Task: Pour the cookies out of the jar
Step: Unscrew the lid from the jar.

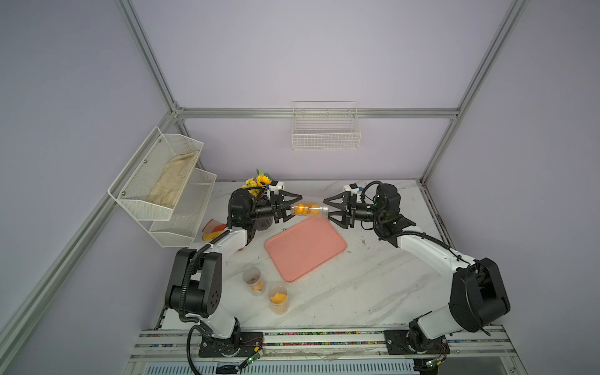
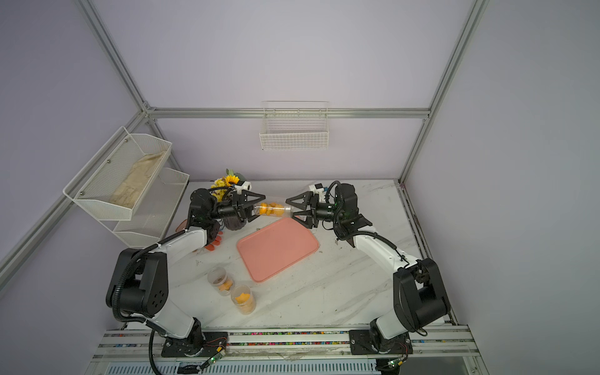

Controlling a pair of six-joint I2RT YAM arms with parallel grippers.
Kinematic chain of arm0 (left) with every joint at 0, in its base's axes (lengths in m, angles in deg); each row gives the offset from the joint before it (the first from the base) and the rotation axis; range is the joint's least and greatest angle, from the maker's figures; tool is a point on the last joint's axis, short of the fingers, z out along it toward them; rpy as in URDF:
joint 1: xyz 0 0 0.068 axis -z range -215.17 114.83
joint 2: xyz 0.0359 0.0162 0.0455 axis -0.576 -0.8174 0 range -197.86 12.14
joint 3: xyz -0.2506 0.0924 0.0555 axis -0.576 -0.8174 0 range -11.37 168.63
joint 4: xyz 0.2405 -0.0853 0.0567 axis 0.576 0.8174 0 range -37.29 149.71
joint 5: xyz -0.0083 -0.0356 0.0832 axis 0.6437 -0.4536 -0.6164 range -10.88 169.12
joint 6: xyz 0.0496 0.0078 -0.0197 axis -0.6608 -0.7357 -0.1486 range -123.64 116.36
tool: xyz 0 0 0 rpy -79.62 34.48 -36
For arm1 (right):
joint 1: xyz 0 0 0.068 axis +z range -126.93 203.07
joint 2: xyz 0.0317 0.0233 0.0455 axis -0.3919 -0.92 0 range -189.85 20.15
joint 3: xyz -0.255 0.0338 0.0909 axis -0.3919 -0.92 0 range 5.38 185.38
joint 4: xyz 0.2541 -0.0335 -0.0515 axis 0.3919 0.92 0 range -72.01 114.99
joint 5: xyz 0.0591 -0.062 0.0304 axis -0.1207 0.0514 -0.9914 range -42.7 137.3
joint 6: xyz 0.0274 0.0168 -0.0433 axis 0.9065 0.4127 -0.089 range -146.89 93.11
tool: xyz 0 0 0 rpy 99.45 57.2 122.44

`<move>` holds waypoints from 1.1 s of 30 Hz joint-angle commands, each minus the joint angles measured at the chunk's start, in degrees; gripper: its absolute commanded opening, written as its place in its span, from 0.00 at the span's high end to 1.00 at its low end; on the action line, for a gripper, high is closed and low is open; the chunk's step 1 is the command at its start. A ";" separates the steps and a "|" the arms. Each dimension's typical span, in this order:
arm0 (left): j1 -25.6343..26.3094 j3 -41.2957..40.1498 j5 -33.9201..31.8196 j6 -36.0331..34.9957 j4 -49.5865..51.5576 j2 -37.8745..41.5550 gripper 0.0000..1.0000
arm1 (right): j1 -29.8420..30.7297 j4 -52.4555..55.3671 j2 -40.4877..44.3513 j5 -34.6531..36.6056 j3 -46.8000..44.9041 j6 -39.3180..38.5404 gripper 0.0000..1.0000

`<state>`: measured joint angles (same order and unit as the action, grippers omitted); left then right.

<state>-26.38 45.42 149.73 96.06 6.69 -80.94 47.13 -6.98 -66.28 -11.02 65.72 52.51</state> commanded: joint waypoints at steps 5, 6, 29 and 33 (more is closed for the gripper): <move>0.26 3.93 -0.12 -0.20 -2.32 2.29 0.44 | 0.25 -7.88 -0.87 -1.88 -0.16 3.84 0.29; 0.26 3.94 -0.05 -0.21 -2.34 2.29 0.44 | 0.28 -7.90 -0.93 -1.81 -0.19 3.84 0.29; 0.23 3.96 0.22 0.15 -1.72 1.58 0.44 | -0.65 -5.10 3.85 2.45 -5.43 -43.53 0.38; 0.25 3.76 0.23 0.14 -1.44 1.32 0.44 | -0.60 -1.05 6.23 7.03 -6.74 -61.86 0.38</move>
<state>-25.52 45.42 150.98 96.26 7.70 -80.85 46.95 -9.95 -62.28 -8.03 60.01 9.36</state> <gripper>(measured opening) 0.600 0.662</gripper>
